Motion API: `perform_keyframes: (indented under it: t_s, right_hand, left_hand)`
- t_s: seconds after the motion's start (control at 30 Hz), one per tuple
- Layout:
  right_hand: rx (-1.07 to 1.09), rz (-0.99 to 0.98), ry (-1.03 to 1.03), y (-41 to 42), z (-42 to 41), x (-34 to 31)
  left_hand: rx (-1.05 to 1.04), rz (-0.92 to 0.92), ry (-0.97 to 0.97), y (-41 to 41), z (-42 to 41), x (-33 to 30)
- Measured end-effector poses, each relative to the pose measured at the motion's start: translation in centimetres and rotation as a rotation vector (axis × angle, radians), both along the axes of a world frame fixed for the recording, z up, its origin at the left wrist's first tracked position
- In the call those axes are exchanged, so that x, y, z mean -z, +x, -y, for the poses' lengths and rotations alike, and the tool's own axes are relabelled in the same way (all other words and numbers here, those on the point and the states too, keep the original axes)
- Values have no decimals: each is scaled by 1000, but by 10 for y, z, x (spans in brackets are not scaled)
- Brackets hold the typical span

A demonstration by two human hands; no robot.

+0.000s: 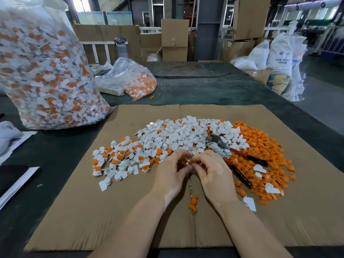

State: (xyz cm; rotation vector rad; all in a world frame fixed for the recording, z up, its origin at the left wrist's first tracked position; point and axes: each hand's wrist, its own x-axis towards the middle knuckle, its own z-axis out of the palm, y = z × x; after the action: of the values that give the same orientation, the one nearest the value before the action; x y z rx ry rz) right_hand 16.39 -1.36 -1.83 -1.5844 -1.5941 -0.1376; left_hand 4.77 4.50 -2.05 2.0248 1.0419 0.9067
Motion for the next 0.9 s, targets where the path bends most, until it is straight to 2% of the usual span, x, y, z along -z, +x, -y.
perform_keyframes:
  t_s: [0.3, 0.5, 0.67, 0.77, 0.9]
  right_hand:
    - [6, 2, 31, 0, 1, 0]
    - [54, -42, 50, 1, -1, 2]
    - [103, -51, 77, 0, -3, 4]
    - [152, -38, 89, 1, -4, 5]
    - [247, -17, 44, 1, -6, 8]
  left_hand:
    - [-24, -25, -3, 2, 3, -4]
    - [-322, -68, 135, -17, 4, -2]
    - [-605, -278, 306, -43, -6, -8]
    - [-659, -408, 241, -50, -14, -10]
    - [-674, -474, 189, -52, -20, -6]
